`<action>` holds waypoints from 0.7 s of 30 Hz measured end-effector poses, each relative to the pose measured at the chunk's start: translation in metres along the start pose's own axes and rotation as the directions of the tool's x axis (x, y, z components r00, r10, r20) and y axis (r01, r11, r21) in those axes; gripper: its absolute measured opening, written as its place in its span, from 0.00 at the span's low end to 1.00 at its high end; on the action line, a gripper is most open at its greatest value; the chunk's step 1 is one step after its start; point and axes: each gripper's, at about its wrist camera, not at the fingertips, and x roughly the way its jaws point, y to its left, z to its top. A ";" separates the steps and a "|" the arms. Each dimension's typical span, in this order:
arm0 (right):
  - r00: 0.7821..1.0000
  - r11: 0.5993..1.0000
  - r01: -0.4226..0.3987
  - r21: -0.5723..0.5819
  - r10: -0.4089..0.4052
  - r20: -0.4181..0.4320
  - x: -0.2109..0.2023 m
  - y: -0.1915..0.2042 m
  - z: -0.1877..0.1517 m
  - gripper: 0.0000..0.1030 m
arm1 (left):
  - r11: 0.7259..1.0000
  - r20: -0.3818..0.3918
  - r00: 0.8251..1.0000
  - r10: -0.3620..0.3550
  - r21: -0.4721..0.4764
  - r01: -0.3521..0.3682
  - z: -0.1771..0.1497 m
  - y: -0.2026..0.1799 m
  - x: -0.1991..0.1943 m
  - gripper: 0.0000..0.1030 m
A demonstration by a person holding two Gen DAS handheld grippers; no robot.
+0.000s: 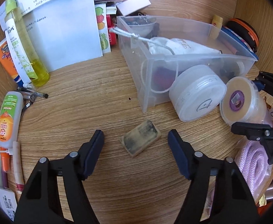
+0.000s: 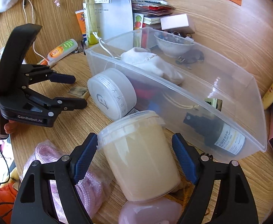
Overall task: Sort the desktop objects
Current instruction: 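Grasp the cream tub with the right tool while the left tool grasps the beige block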
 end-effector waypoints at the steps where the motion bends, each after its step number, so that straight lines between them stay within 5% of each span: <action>1: 1.000 1.000 -0.002 0.000 0.002 0.005 0.000 0.000 0.000 0.74 | 1.000 0.003 1.000 0.002 0.001 -0.002 0.000 -0.001 0.000 0.66; 7: 1.000 1.000 0.007 -0.024 -0.007 0.026 -0.001 0.003 -0.001 0.68 | 1.000 0.023 1.000 0.009 -0.008 -0.009 0.001 -0.005 -0.002 0.43; 21: 0.997 0.998 -0.031 0.055 0.027 0.073 -0.014 -0.012 0.004 0.64 | 0.999 0.078 0.997 0.009 -0.036 -0.006 -0.003 -0.005 -0.018 0.43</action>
